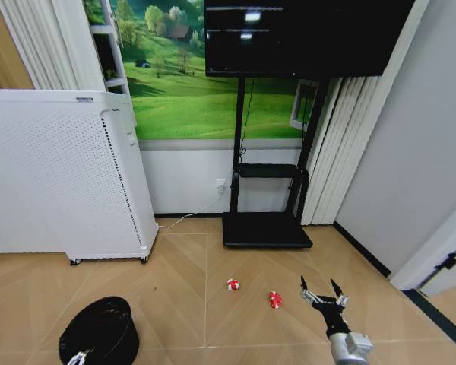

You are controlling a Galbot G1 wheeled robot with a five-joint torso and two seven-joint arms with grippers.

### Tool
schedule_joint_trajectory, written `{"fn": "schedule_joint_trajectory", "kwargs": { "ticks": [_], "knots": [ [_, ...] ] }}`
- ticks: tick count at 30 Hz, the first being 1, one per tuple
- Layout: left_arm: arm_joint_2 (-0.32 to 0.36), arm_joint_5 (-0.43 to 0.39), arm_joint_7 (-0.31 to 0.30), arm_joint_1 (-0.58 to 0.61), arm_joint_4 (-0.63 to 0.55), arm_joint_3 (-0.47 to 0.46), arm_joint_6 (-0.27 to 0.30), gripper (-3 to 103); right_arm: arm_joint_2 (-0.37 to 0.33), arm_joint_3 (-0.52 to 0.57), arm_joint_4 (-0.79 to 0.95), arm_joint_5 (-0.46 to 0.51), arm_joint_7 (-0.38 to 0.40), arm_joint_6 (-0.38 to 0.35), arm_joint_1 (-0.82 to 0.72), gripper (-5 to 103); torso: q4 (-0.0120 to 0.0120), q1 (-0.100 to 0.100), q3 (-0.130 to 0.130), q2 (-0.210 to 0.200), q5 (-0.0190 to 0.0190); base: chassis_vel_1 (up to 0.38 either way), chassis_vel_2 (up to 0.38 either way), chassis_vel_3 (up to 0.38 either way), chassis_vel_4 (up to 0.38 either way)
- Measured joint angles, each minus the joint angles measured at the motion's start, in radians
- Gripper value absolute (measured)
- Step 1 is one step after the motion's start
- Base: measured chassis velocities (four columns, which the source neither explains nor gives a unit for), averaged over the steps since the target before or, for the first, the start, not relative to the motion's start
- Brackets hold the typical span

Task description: Pick up the trash bin and place the garbage on the floor into it.

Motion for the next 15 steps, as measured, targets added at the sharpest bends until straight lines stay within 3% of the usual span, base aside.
{"fn": "schedule_joint_trajectory", "kwargs": {
  "ticks": [15],
  "knots": [
    [0.013,0.032,0.013,-0.022,0.03,0.0,-0.023,97,0.005,-0.001,-0.002,-0.006,0.0,0.0,-0.009,100,0.0,-0.008,-0.054,-0.061,0.0001,0.0,0.0,0.0,0.0]
  ]
}}
